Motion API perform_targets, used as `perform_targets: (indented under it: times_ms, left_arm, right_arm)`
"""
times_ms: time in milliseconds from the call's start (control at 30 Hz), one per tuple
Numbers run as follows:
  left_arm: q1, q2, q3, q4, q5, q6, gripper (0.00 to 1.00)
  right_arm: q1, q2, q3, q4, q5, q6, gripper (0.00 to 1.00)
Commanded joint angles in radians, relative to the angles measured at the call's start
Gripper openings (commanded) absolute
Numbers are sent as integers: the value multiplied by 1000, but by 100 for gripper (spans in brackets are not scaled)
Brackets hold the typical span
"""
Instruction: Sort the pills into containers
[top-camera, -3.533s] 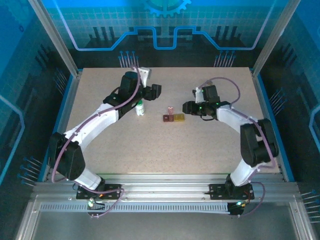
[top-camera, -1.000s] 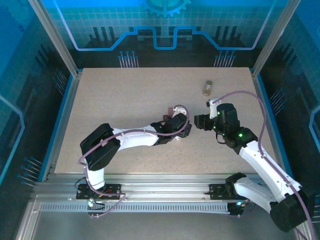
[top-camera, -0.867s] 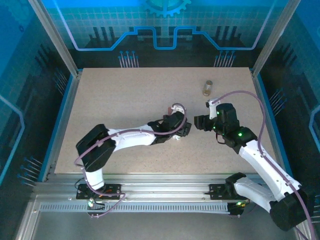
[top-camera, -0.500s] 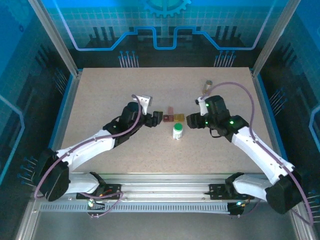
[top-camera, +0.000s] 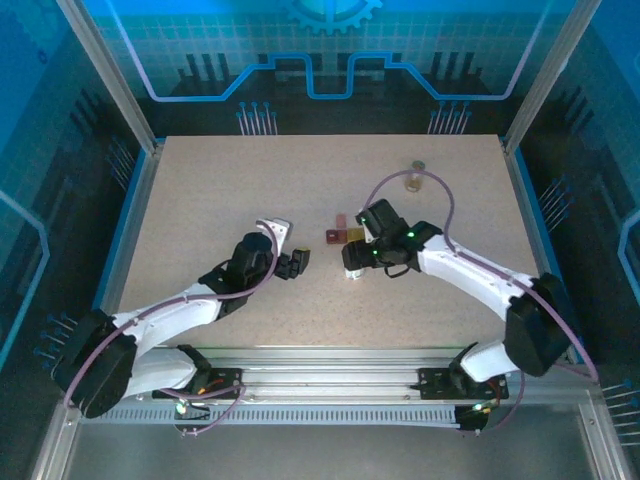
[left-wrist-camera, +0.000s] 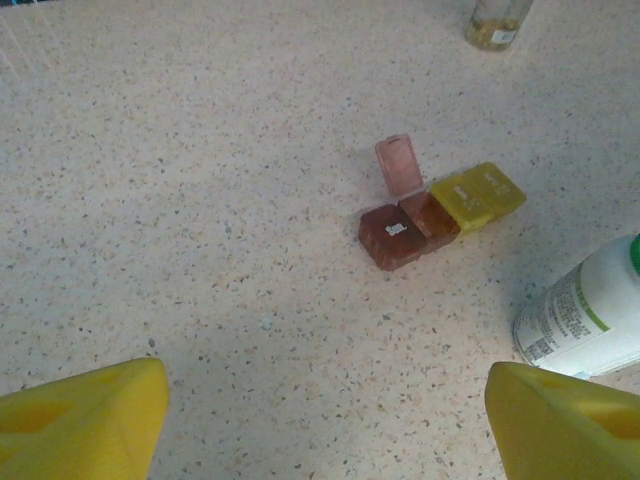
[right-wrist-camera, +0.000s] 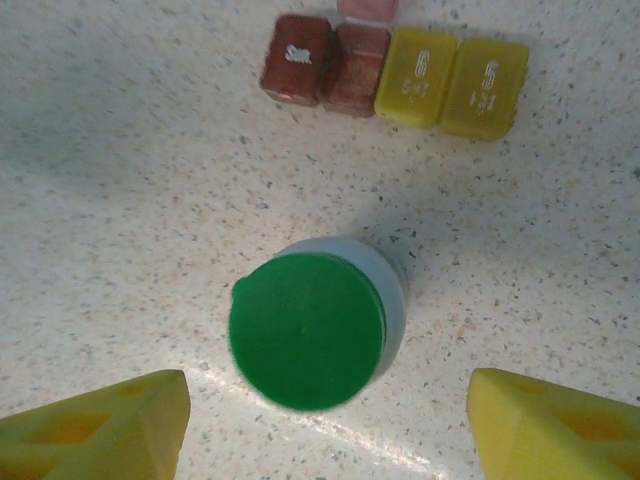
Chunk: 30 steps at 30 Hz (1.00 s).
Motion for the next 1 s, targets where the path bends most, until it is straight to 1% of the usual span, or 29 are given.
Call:
perform_targets:
  times_ms: [0,200,333,433,500,567,633,733,767,833,900,967]
  left_arm:
    - [7,-42,-6,51,1,-7,84]
    - [8,-125,-7,-1,-5,-18,84]
    - [9,-169,-17,-14,-7,-21,85]
    - [9,-185,-20,-26,-14,-18,85]
    - [10,-193,-19,-34,-25,-16,85]
    - [10,-203,-22,-38,-35,-15,85]
    - [10,-213,-24,-42,-41,-15,86]
    - [10,-233,-29,-42,-51,-17,86]
    - [10,-242,-34,-39,-53,-20,86]
    - [10,-255,-46,-25,-67,-27,86]
    - [10,-269,-59,-11,-90,-35,87]
    - [11,-278,-72,4,-110,-42,87]
  right_arm:
    - [21,69,64,-51,20,-7,75]
    - [22,167,119,-93,89,-60,77]
    - [13,236,171,-145,90,-132,74]
    - [9,272,202,-176,66,-189,66]
    - [9,287,217,-195,24,-236,58]
    - [8,293,228,-212,-30,-286,53]
    - [9,289,246,-238,-106,-378,52]
    - [9,283,316,-320,-133,-576,41]
    - [10,283,346,-351,-153,-667,40]
    - [23,282,389,-408,-210,-875,40]
    - [52,275,409,-442,-208,-1112,40]
    - [62,261,406,-447,-235,-1325,42]
